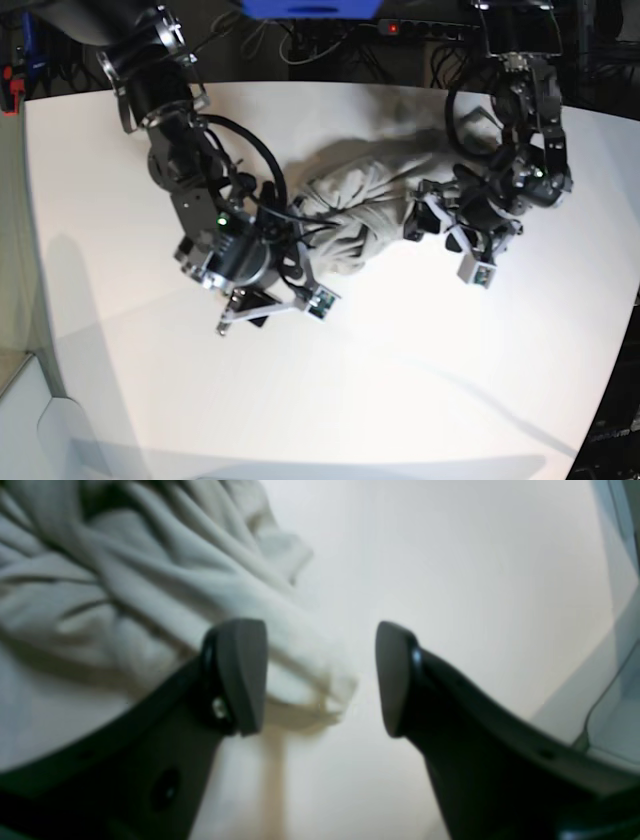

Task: Layout the t-shirt on the table in an organized manner, then fold the t-shirt properly
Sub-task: 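Release the right gripper and bring both grippers together over the shirt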

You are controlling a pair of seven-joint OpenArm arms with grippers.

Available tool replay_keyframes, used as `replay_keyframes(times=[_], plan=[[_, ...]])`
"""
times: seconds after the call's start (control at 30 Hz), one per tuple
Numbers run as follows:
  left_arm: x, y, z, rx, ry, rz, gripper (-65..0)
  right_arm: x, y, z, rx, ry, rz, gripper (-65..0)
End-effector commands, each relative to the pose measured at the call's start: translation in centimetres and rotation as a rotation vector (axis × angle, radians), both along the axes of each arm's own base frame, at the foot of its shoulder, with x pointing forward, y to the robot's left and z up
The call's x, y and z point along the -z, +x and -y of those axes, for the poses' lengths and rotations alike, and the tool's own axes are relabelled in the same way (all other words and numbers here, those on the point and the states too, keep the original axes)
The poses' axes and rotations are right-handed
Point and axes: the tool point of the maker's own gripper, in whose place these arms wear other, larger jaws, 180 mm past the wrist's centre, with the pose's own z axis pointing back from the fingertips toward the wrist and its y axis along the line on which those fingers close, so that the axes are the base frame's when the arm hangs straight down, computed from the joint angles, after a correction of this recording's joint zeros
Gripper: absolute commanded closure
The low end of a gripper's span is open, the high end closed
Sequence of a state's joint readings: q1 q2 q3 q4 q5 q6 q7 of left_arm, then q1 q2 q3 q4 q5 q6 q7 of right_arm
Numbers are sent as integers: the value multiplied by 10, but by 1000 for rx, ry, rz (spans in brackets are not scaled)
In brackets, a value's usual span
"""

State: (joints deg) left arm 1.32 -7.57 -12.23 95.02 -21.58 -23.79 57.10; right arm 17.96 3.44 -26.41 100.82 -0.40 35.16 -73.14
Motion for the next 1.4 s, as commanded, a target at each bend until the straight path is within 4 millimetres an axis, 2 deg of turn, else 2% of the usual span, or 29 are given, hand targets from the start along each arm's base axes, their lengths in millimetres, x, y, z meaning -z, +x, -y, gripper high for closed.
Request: replay_keyframes(times=[0.0,0.1,0.23,0.4,0.57,0.67,0.7,0.87,0.9,1.2,1.37], plan=[[-3,5,-3,-3,15,18,-411,-15,10,-6,-21,17,46,-352],[8,3,-4,-3,26,-15,-411,-16,19,-6,-22,18,50,-352],[13,-2,-8,-1,39,-33,-411,-12,22,-7,-27,26,44,-352],[24,-6,-8,-4,33,-69,-411,4,25,-9,-29,32,3,-352],[51,-17,0,16,20,-150,-403,19,20,-9,-87,-5,-39,-352],[67,-25,5,32,16,-202,-326,20,20,-7,-84,-11,-44,-352],[65,-21,7,32,11,-195,-290,21,20,-7,-83,-12,-45,-352],[70,-19,12,39,-4,-191,-41,21,15,-15,-121,-34,-41,-352],[72,-19,12,37,-4,-194,-9,22,13,-18,-135,-40,-42,-352],[70,-15,11,25,-11,-164,-3,25,-20,-51,-317,-127,-15,-352],[79,-20,9,17,-17,-181,-3,49,-26,-51,-332,-158,-83,-352]])
